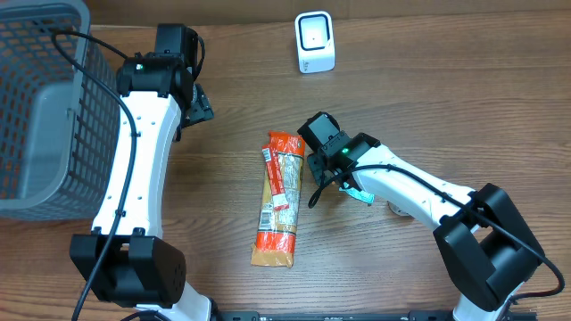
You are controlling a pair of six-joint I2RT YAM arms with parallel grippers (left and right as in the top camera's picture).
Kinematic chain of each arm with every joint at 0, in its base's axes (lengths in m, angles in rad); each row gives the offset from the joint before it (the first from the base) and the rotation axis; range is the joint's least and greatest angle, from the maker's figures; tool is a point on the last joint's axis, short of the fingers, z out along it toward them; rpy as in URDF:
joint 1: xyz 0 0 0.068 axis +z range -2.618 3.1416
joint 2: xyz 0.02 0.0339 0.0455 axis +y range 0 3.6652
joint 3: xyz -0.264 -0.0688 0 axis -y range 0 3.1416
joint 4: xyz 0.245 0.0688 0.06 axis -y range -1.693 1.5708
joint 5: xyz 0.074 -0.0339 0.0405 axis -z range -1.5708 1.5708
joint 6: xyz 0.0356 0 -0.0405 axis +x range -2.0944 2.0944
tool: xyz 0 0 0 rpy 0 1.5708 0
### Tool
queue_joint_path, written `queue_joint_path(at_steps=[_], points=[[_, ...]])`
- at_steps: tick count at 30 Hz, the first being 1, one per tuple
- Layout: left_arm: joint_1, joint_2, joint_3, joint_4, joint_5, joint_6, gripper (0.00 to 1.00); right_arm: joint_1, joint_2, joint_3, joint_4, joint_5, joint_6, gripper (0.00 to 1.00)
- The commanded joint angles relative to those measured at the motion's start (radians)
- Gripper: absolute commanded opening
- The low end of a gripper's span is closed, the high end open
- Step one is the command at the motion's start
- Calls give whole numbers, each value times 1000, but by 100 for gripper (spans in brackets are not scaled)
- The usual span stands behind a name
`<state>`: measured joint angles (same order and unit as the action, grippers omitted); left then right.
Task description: Scan the item barcode
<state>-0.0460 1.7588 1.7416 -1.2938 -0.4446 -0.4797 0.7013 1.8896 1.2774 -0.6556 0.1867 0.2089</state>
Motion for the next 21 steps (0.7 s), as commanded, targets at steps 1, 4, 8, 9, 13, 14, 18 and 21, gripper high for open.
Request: queue_joint_path(at_steps=[1, 4, 8, 9, 13, 14, 18, 21], points=[[-7, -7, 13, 1, 1, -3, 100, 3, -34, -8, 5, -5, 0, 45], [-7, -7, 13, 1, 1, -3, 100, 3, -34, -8, 5, -5, 0, 47], [-7, -7, 13, 1, 1, -3, 100, 3, -34, -8, 4, -5, 0, 47], [-7, -7, 13, 1, 1, -3, 100, 3, -34, -8, 4, -5, 0, 47], [-7, -7, 13, 1, 1, -3, 100, 3, -34, -8, 3, -5, 0, 47], [-7, -7, 13, 1, 1, -3, 100, 3, -34, -8, 4, -5, 0, 47], [-7, -7, 13, 1, 1, -3, 100, 3, -31, -8, 4, -5, 0, 46], [-7, -7, 13, 1, 1, -3, 100, 3, -29, -9, 4, -5, -1, 47]])
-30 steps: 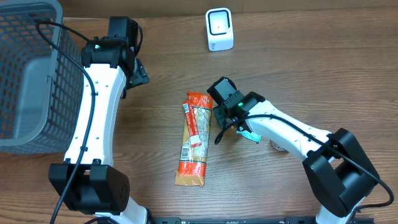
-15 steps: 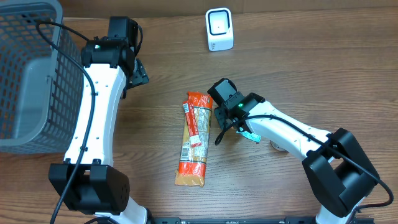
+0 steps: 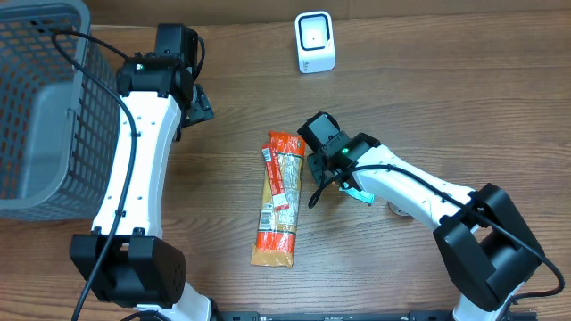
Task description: Scan the item barcode
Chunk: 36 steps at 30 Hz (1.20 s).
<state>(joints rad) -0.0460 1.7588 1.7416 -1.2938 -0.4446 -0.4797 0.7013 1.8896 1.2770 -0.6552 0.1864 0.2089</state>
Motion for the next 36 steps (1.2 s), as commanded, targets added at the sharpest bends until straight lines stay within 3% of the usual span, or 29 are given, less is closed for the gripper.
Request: queue_joint_path(at_steps=[1, 31, 36], points=[[-7, -7, 13, 1, 1, -3, 100, 3, -29, -8, 4, -5, -1, 46], [-7, -7, 13, 1, 1, -3, 100, 3, -3, -8, 16, -5, 0, 47], [-7, -7, 13, 1, 1, -3, 100, 3, -3, -8, 15, -5, 0, 40]])
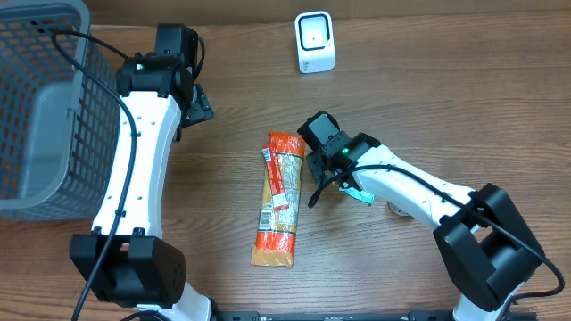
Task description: Scan the item barcode
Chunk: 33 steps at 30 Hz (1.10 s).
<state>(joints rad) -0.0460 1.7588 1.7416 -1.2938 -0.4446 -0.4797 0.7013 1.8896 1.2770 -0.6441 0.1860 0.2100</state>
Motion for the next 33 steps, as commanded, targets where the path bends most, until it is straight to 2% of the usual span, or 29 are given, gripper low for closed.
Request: queue_joint_path(at_steps=[1, 8, 9, 11, 13, 14, 18, 20, 21, 22, 23, 24, 26, 27, 28, 30, 32, 33], points=[[-7, -7, 13, 1, 1, -3, 100, 3, -3, -8, 3, -5, -1, 38], [-7, -7, 13, 1, 1, -3, 100, 3, -2, -8, -11, -4, -2, 32], [-7, -7, 13, 1, 1, -3, 100, 3, -2, -8, -11, -4, -2, 33], [-7, -7, 13, 1, 1, -3, 100, 3, -2, -8, -11, -4, -1, 42], [-7, -7, 13, 1, 1, -3, 100, 3, -2, -8, -11, -4, -1, 44], [-7, -7, 13, 1, 1, -3, 99, 3, -2, -8, -11, -4, -1, 42], [-7, -7, 13, 1, 1, -3, 99, 3, -2, -8, -12, -4, -1, 20], [-7, -7, 13, 1, 1, -3, 100, 3, -2, -8, -12, -4, -1, 17], [-7, -7, 13, 1, 1, -3, 100, 3, -2, -8, -11, -4, -2, 19], [-7, -7, 13, 1, 1, -3, 100, 3, -2, -8, -11, -4, -1, 26], [-7, -7, 13, 1, 1, -3, 100, 3, -2, -8, -11, -4, -2, 38], [-7, -7, 13, 1, 1, -3, 100, 3, -2, -8, -11, -4, -1, 43], [-7, -7, 13, 1, 1, -3, 100, 3, -2, -8, -12, -4, -1, 47], [-7, -7, 13, 1, 1, -3, 100, 3, -2, -8, -12, -4, -1, 46], [-7, -7, 13, 1, 1, -3, 100, 3, -2, -8, -11, -4, -1, 39], [-7, -7, 13, 1, 1, -3, 100, 3, -2, -8, -11, -4, -1, 19], [-7, -7, 13, 1, 1, -3, 100, 3, -2, -8, -10, -4, -1, 18], [-7, -7, 13, 1, 1, -3, 100, 3, -2, -8, -7, -4, -1, 28]])
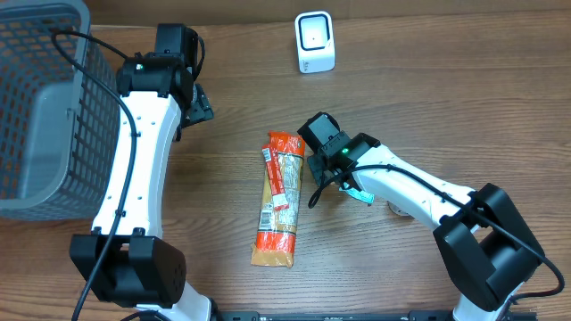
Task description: Scan the item barcode
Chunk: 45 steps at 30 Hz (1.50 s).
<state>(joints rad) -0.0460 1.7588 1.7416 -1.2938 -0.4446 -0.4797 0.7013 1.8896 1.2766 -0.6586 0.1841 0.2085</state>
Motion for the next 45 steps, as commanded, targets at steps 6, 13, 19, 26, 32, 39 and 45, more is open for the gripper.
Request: queue_joint_path(at_steps=[6, 13, 19, 26, 32, 39, 45], points=[[-7, -7, 13, 1, 1, -3, 100, 3, -6, 55, -24, -3, 1, 66], [-7, -7, 13, 1, 1, -3, 100, -1, -36, 202, -133, -3, 21, 68], [-7, -7, 13, 1, 1, -3, 100, -39, -75, 250, -175, -30, 62, 72], [-7, -7, 13, 1, 1, -3, 100, -175, -99, 250, -201, -214, 85, 72], [-7, -7, 13, 1, 1, -3, 100, -319, -99, 249, -265, -336, 98, 76], [-7, -7, 13, 1, 1, -3, 100, -422, -99, 248, -385, -336, 103, 98], [-7, -7, 13, 1, 1, -3, 100, -454, -98, 194, -414, -336, 142, 100]])
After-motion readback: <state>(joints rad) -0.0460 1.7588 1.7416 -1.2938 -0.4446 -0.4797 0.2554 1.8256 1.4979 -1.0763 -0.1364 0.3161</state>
